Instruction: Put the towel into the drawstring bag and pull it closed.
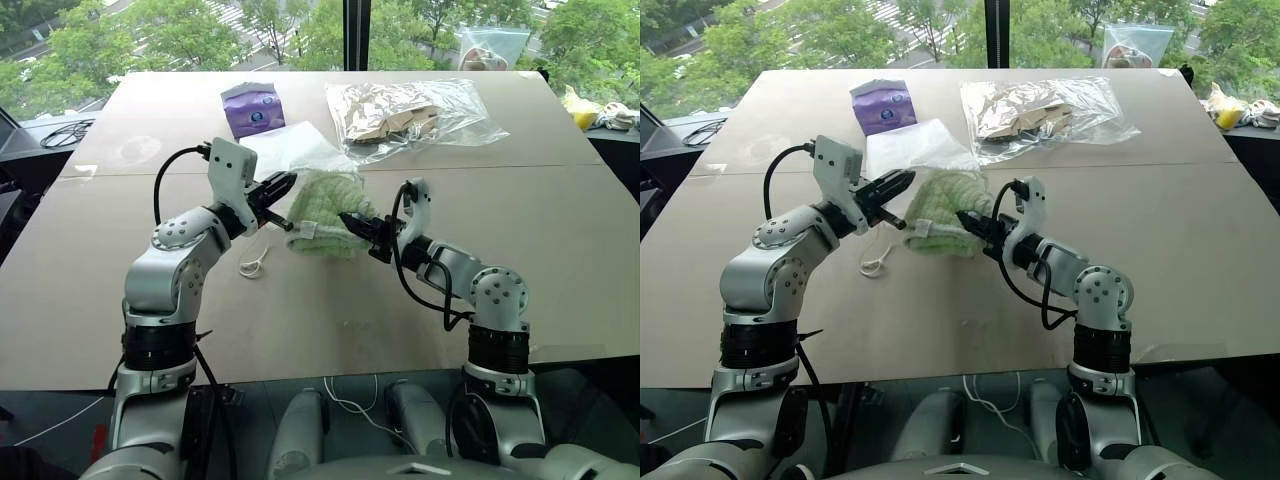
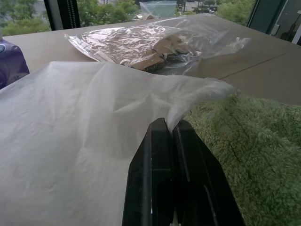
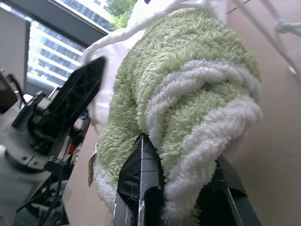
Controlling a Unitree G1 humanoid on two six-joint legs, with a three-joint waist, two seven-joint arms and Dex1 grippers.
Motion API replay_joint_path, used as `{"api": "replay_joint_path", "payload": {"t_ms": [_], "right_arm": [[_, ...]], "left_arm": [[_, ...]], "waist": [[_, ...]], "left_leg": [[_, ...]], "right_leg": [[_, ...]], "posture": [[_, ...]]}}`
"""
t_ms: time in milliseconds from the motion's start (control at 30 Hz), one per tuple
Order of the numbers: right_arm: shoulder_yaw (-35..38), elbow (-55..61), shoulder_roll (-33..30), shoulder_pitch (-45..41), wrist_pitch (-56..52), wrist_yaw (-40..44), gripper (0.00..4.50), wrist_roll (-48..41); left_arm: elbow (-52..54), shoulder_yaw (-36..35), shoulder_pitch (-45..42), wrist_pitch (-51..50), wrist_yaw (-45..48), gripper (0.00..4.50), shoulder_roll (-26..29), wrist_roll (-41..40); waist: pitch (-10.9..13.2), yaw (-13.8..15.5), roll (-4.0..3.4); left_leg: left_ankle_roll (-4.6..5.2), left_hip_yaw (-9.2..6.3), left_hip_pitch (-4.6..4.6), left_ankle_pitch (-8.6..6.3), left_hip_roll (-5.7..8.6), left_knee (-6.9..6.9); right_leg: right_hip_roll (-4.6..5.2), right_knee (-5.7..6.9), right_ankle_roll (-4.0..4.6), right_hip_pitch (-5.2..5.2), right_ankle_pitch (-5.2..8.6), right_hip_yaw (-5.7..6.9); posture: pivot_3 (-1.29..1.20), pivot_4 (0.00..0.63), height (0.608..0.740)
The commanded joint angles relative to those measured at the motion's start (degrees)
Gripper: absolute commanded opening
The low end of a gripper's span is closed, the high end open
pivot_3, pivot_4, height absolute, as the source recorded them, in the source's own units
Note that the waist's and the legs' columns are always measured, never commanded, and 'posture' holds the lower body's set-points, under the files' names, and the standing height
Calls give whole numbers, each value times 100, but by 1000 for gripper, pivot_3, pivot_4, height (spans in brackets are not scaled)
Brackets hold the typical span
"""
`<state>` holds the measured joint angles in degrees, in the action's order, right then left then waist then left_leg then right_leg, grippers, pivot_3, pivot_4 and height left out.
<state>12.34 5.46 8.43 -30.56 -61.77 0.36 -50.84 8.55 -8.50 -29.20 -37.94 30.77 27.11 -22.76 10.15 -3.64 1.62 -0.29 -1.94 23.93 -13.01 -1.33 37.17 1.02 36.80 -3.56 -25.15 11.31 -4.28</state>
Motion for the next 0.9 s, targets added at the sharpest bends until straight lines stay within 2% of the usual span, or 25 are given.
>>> {"api": "replay_joint_path", "payload": {"t_ms": [33,233,367,500,600,767,900], "right_arm": [[96,-283,737,-424,628,-363,26,-52],[484,-936,1065,-785,1669,-856,26,-659],[57,-915,1028,-760,1799,-833,26,-868],[-649,-651,762,-614,1427,-448,26,-969],[-769,-556,665,-575,1413,-350,26,-1171],[-234,-752,765,-832,2183,-717,26,-1603],[-563,-659,584,-764,2155,-667,26,-1430]], "left_arm": [[319,35,-153,-45,-34,0,-85,-168],[288,121,-193,-90,16,0,-204,-217],[256,227,-286,-102,-16,0,-367,-282],[107,367,-422,2,-30,0,-535,-208],[19,395,-497,28,-22,0,-588,-213],[-46,477,-512,20,105,0,-611,-268],[-114,499,-529,35,166,0,-639,-277]], "waist": [[0,-5,0],[0,-18,0],[0,-34,-1],[1,-41,-2],[1,-27,-2],[1,4,-1],[1,-41,-2]], "left_leg": [[0,-1,0,0,0,-1],[0,-2,0,0,-1,-2],[0,-3,0,0,-2,-3],[0,-4,-1,0,-4,-3],[0,-4,-1,0,-4,-3],[0,-3,0,0,-1,2],[0,-3,-1,0,-2,2]], "right_leg": [[-1,0,0,0,0,0],[-3,1,1,-1,0,1],[-5,1,1,-1,0,1],[-7,2,1,-2,0,1],[-6,3,1,-1,0,1],[-3,1,0,2,0,1],[-5,2,1,1,0,1]], "posture": [[0,150,740],[0,150,740],[0,150,740],[0,150,740],[0,150,740],[0,150,740],[0,150,740]]}}
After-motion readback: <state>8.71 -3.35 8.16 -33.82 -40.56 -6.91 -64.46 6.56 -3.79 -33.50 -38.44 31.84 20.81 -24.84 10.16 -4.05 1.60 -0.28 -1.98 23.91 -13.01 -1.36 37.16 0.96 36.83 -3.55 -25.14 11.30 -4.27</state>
